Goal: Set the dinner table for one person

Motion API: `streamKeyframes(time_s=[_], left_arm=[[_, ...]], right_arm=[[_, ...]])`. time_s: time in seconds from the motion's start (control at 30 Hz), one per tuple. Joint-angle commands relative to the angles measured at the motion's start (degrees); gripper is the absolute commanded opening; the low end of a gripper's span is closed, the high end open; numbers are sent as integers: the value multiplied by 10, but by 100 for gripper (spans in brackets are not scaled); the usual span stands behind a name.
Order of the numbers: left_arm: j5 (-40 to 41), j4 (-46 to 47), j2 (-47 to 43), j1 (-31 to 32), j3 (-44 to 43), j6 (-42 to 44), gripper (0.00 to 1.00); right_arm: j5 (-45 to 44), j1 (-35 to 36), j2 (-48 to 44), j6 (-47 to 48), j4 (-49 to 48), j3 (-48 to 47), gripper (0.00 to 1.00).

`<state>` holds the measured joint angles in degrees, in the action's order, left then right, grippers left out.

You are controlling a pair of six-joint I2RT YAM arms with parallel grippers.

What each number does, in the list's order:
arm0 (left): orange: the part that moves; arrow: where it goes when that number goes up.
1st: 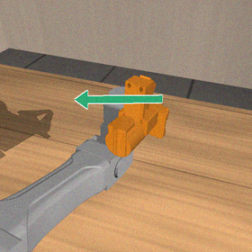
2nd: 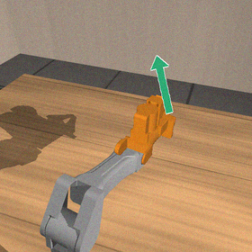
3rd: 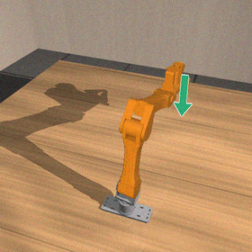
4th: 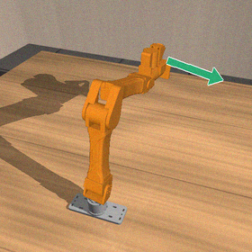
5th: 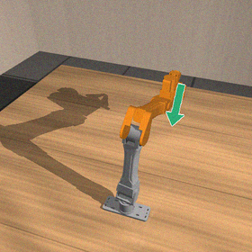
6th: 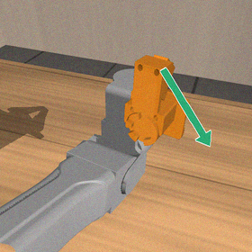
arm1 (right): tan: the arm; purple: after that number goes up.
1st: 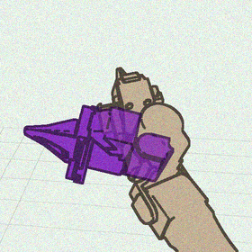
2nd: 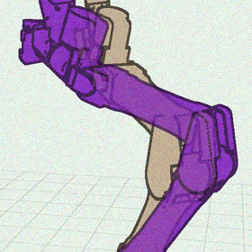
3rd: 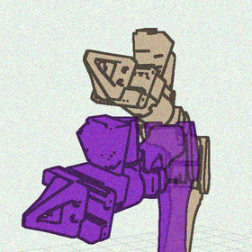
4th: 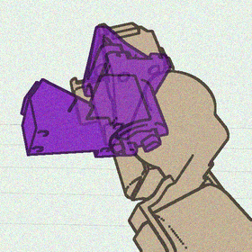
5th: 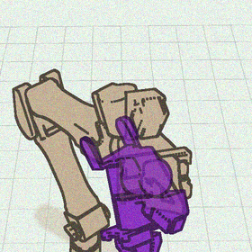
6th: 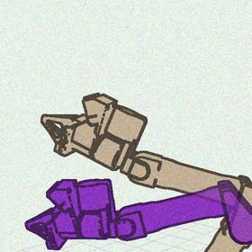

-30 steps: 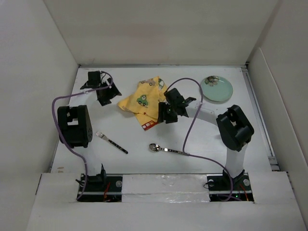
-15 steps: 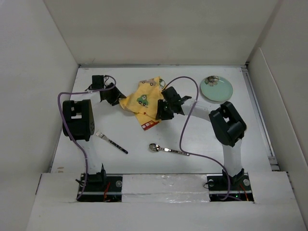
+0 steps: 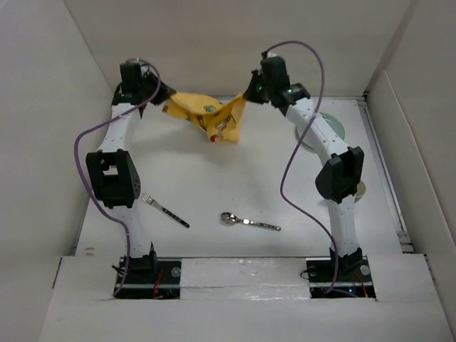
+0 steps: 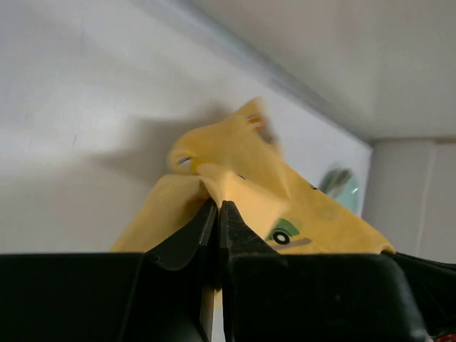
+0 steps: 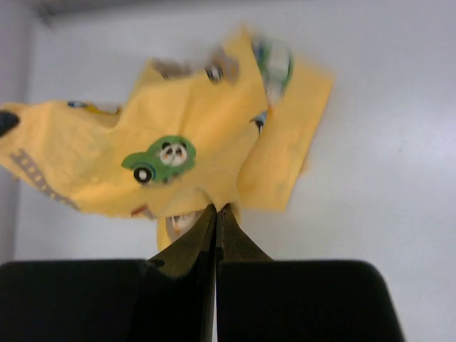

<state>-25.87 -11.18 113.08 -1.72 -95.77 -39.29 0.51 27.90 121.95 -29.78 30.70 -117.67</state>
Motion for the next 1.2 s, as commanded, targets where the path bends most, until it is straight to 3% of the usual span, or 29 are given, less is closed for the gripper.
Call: streamKeyframes(time_s=[0.0,0.03,0.1,0.2,0.23,0.33,0.37,0.4,0.47,0.5,0.63,0.67,0.7,0.73,0.77,0.83,0.93,1.1,1.13,1.17], left_arm=[[64,-14,-32,-3,-203,5,0],[79,-23,-27,-3,-240,5,0],[93,-31,-30,-3,-323,11,0],[125,-27,-68,18,-326,37,0],[142,-24,-104,18,-305,46,0],[151,28,-216,24,-127,73,0],[160,43,-247,24,-67,76,0],[166,74,-279,24,49,83,0],[182,80,-345,24,146,84,0],[188,77,-359,24,220,89,0],[191,64,-385,24,355,98,0],[195,58,-386,24,392,96,0],[202,40,-386,24,419,92,2],[202,40,-386,24,420,91,2],[205,32,-386,24,435,91,11],[210,0,-386,24,437,107,64],[230,-21,-395,24,432,120,66],[252,-31,-375,18,408,128,65],[253,-35,-366,18,407,130,65],[273,-46,-357,18,400,135,65]], right_arm=[[-69,-38,20,71,116,-228,0],[-75,-45,30,78,131,-330,0],[-80,-65,20,94,122,-367,0],[-72,-71,-84,125,44,-247,0],[-73,-71,-115,133,24,-152,0],[-89,-40,-209,175,-20,-27,0],[-103,-30,-230,195,-26,55,0],[-116,-19,-267,202,-37,95,0],[-150,14,-299,207,-49,179,0],[-154,23,-312,206,-65,264,0],[-171,51,-335,175,-56,411,0],[-172,64,-336,157,-47,428,4],[-163,69,-339,135,-40,474,14],[-163,69,-339,135,-40,474,14],[-143,74,-343,120,-37,486,19],[-129,74,-350,88,-14,515,53],[-124,68,-354,79,-7,523,60],[-93,-23,-355,45,-11,532,59],[-72,-37,-350,32,-16,537,54],[-61,-50,-345,25,-33,540,36]])
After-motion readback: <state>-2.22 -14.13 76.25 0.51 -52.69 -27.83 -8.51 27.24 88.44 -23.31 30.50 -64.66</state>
